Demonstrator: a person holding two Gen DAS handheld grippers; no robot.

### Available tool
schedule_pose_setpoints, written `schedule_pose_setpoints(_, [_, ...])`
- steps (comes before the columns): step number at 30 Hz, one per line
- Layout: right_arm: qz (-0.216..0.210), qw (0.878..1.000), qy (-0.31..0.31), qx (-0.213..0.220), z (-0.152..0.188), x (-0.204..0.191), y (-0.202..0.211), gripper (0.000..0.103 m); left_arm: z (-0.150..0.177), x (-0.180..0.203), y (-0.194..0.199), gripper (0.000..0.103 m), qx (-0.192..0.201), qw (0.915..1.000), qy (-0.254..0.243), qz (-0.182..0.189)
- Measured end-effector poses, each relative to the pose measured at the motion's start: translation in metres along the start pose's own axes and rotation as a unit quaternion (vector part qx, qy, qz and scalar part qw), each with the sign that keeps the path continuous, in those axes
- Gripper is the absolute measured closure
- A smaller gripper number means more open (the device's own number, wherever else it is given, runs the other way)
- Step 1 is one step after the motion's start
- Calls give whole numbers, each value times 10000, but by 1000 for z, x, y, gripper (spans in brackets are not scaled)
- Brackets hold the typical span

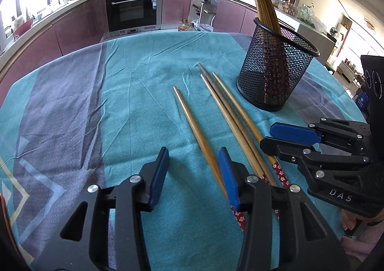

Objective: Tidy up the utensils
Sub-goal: 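Grasp a loose chopstick with the left tool while the right tool grasps another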

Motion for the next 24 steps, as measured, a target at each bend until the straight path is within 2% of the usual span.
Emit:
schedule_pose_setpoints(9, [244,9997,91,-34,-11,-3,-13,81,-11,1,-11,64,-87,10000,-45,-17])
schedule_pose_setpoints(10, [250,9997,73,-30,-12,-4,-14,82,-12,1,-12,66,-84,9999,-51,-25])
schedule_pose_setpoints(12, [224,9997,-19,-35,-13,-2,-15,91,-13,1,-13,70,-74,10000,-26,-38])
schedule_pose_setpoints(14, [155,9998,-130,-36,-14,1,-15,94,-14,0,-14,75,-62,10000,37,-14])
schedule_pose_setpoints(17, [55,9994,-328,-6,-13,5,-13,96,-14,-1,-15,90,-47,9998,161,75])
schedule_pose_setpoints(24, [-150,9974,-687,184,-14,13,-2,97,-11,-1,-10,95,40,9993,337,126])
Point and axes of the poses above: each gripper's, at about its wrist camera, not at the fingertips, and y roughly against the way its jaws point, x to its right, z to its underside, the point moved 5 cm from there along -y, roughly the way its jaws point, and after that the axes turned 9 degrees about -y, right-handed, at the moved point
